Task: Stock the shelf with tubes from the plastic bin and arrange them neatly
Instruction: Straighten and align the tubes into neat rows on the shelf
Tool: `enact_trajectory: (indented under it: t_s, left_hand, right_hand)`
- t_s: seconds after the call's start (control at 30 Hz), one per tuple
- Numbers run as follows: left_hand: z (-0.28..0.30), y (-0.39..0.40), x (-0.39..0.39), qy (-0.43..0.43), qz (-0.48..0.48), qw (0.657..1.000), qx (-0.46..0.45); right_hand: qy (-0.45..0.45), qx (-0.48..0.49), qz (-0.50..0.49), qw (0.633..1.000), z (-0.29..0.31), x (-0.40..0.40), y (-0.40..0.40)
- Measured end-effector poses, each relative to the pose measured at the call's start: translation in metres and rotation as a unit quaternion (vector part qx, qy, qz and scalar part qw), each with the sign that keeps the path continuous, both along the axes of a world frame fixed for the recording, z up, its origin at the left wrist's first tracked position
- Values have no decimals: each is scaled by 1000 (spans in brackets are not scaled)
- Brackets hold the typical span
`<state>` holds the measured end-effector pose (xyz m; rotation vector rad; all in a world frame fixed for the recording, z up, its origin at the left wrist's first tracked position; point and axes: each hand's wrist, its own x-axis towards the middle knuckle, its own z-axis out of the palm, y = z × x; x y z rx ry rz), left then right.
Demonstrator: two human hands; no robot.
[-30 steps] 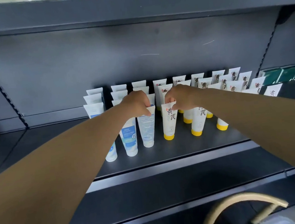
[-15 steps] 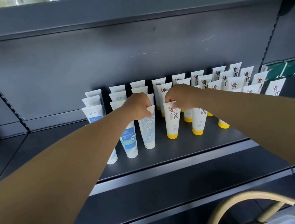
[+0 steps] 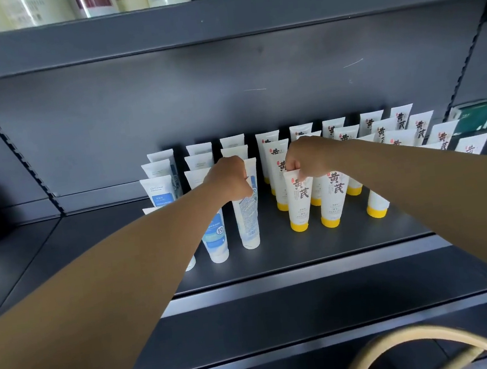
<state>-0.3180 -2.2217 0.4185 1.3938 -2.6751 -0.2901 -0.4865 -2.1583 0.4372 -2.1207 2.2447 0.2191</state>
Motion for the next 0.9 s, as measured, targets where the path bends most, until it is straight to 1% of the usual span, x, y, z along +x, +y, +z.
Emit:
enact_trajectory:
  t_s: [0.13,0.23,0.37,0.63,0.9]
  left_hand:
    - [2,3,-2,-5,14,1000,4]
    - [5,0,-3,-9,7,1000,12]
    - [18,-1,1,-8,-32,999,14]
    - [24,-1,14,18,-80,994,68]
    - [28,1,15,-32,-107,991,79]
  right_hand:
    - [-4,6,14,1000,5,2,3]
    - [-5,1,20,1000,5,2,2]
    - [0,-4,18,1000,3,2,2]
    - [-8,-12,14,1000,1,2,1]
    - [-8,-2,4,1000,0,4,0]
